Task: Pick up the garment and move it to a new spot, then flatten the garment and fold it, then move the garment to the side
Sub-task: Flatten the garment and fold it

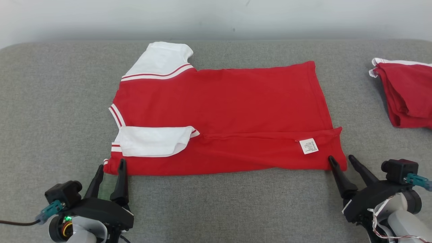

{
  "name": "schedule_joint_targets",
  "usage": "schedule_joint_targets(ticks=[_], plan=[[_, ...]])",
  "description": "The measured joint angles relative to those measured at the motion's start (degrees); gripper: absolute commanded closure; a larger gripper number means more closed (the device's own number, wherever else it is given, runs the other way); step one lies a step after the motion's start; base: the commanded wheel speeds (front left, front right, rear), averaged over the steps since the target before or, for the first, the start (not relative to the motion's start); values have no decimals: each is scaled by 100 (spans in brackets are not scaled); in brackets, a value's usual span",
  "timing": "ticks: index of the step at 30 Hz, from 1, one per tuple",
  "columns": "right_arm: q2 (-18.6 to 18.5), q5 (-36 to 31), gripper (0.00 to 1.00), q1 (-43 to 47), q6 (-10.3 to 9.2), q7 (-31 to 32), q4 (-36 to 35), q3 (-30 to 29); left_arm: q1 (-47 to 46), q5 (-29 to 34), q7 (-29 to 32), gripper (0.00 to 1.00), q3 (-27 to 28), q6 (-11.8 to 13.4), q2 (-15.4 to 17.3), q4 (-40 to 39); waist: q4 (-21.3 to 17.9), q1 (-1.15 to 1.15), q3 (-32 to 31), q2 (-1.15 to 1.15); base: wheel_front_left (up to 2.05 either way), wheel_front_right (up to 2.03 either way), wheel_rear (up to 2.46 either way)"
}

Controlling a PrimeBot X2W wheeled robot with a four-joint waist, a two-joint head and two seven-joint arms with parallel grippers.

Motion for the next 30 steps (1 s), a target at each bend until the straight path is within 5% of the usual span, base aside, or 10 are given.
schedule_joint_targets(ticks=[9,10,11,12,13,14,21,30], plan=[[242,-243,0,-262,0,27,454,107,-269,97,36,0,-100,-14,-147,582,-20,0,81,0,0,0,0],[268,-242,9,-286,0,40,531,119,-312,78,58,0,-113,-27,-185,682,-15,0,82,0,0,0,0],[298,-241,69,-325,-1,51,584,135,-353,59,80,32,-127,-35,-226,762,-11,0,76,0,0,0,0],[315,-241,97,-352,0,49,616,156,-387,64,89,62,-156,-44,-265,842,-7,0,68,0,0,0,0],[325,-238,100,-363,0,42,651,169,-409,68,88,93,-178,-60,-298,909,-4,0,58,0,0,0,0],[343,-232,100,-363,0,15,697,181,-440,69,87,100,-186,-89,-321,985,-3,0,45,0,0,0,0],[368,-37,100,-209,0,-208,755,191,-430,69,68,100,-263,-268,-371,1259,1,0,-163,0,0,0,0],[97,177,100,857,0,-392,43,-138,596,-160,30,100,-133,-361,-303,513,82,0,-590,0,0,0,0]])
